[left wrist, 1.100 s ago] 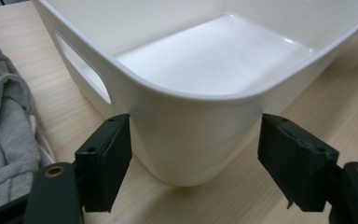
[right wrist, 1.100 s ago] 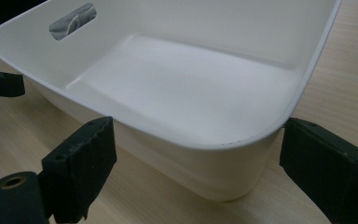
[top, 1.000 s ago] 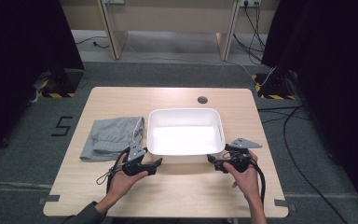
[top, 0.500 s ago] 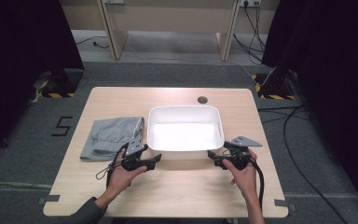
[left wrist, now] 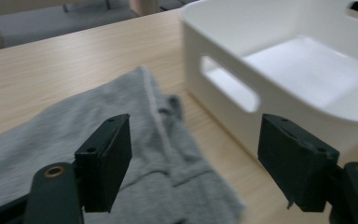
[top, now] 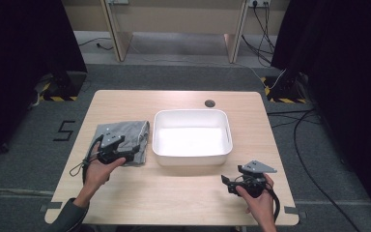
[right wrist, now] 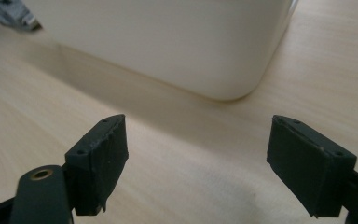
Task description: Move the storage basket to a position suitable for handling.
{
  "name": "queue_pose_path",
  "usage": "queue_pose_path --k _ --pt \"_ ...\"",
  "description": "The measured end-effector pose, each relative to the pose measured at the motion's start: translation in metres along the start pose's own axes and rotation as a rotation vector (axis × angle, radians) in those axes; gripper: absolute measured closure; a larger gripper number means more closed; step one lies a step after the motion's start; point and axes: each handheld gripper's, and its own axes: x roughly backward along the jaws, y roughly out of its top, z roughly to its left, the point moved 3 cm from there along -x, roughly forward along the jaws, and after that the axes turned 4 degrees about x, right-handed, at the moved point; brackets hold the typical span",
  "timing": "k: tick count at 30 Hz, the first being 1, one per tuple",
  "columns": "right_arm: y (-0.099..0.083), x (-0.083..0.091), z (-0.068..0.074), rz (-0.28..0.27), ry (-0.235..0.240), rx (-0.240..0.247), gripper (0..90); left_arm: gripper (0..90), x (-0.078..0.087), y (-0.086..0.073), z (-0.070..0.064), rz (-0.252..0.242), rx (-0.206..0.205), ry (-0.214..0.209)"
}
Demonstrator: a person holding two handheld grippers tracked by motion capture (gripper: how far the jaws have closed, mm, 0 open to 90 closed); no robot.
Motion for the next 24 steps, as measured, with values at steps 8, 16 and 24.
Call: queue_pose_path --k 8,16,24 --pt "-0.011 -0.008 0.007 0.054 0.007 0.045 21.4 30.6 -0.026 -0.018 0.044 0.079 0.033 0.143" --pt "-0.012 -0.01 0.012 0.059 0.027 0.062 21.8 32.7 -0.036 -0.035 0.05 0.137 0.023 0.153" --pt "-0.014 -0.008 0.013 0.062 0.031 0.071 21.9 34.5 -0.017 -0.05 0.036 0.14 0.019 0.128"
